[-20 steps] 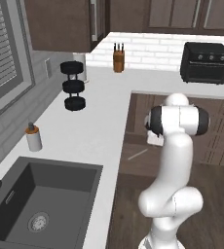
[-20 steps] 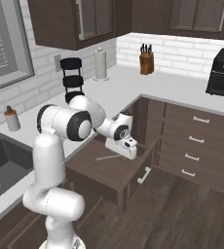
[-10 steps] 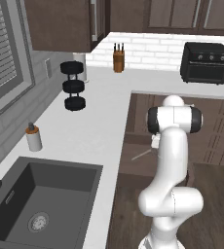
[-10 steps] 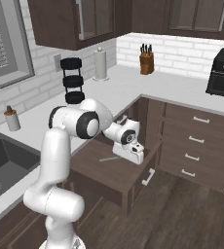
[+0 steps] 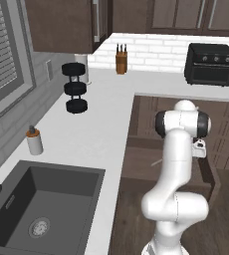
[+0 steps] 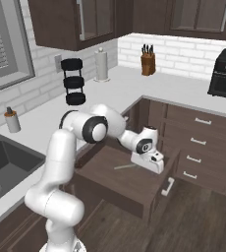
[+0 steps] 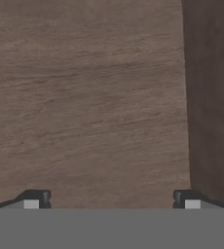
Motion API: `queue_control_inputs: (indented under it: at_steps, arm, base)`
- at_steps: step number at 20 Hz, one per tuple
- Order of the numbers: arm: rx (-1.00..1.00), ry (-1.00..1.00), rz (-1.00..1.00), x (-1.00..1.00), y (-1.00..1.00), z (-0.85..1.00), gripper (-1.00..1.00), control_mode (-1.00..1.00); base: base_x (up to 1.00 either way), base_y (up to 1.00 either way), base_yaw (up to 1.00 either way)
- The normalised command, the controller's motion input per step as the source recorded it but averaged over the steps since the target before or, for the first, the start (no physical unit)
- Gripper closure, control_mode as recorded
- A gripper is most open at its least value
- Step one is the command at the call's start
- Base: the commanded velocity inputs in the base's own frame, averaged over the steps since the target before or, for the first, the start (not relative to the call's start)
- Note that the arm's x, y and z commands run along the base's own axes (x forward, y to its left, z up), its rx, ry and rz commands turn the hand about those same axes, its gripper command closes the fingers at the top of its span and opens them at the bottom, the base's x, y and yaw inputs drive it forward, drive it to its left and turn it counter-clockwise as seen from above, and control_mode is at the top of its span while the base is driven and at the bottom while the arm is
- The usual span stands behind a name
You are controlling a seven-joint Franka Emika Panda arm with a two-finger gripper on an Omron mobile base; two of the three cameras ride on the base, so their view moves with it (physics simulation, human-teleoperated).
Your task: Take a straw from the drawer in front and place it inside the glass cup on the dining counter.
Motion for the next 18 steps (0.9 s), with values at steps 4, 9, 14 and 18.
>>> queue_control_inputs:
  at_steps: [4,9,14,18]
  arm:
    - [-0.1,-0.22,-0.08,-0.54,-0.95,0.42,-1.0,-1.0]
    - [0.0,-0.09,-0.07,-0.21,0.24,0.67,-1.0,-1.0]
    - [0.0,0.0,-0.11,0.0,1.0,0.33,-1.0,-1.0]
    - [0.0,0.0,-0.16,0.03,0.94,0.15,-1.0,-1.0]
  base:
    - [0.0,0.0,0.0]
    - [0.0,0.0,0.0]
    - [0.0,0.0,0.0]
    - [0.0,0.0,0.0]
